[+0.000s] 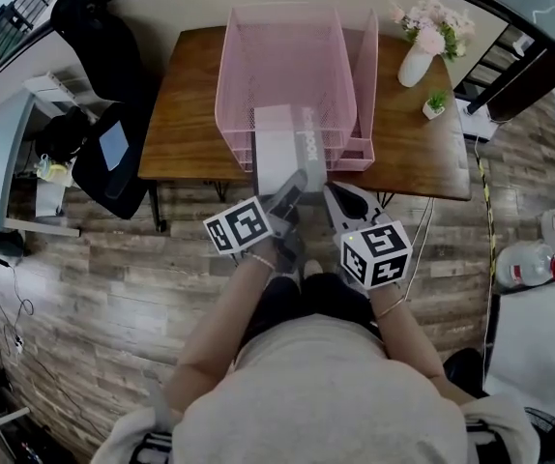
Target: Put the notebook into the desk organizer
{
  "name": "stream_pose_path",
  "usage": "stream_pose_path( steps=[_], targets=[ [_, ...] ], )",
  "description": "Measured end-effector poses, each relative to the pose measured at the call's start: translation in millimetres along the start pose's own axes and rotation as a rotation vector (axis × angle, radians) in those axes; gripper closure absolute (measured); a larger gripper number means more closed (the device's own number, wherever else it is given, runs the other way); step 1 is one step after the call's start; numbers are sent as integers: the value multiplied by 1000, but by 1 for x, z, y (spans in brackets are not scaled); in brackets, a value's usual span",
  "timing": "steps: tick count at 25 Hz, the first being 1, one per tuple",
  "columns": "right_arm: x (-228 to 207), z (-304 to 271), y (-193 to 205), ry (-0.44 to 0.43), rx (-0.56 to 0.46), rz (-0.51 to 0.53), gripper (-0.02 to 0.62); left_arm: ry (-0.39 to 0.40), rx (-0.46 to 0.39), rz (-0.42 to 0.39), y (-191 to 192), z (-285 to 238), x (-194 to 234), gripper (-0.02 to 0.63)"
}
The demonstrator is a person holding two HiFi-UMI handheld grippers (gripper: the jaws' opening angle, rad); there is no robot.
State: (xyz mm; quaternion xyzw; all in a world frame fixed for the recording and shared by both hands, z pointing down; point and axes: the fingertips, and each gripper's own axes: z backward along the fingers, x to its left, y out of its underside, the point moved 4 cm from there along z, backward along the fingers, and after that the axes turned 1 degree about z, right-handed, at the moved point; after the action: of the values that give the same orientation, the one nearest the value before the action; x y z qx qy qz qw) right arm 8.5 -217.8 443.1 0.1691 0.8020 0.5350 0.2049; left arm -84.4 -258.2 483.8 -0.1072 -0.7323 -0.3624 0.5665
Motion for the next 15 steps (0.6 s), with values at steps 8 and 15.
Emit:
stream_pose_path(
  steps=[8, 15],
  targets=[
    [-11, -8, -3, -37, 15, 8, 586, -4, 27, -41, -11, -18, 4, 541],
    [-16, -16, -9, -59, 7, 18, 586, -20, 11, -67, -20, -29, 7, 535]
  ],
)
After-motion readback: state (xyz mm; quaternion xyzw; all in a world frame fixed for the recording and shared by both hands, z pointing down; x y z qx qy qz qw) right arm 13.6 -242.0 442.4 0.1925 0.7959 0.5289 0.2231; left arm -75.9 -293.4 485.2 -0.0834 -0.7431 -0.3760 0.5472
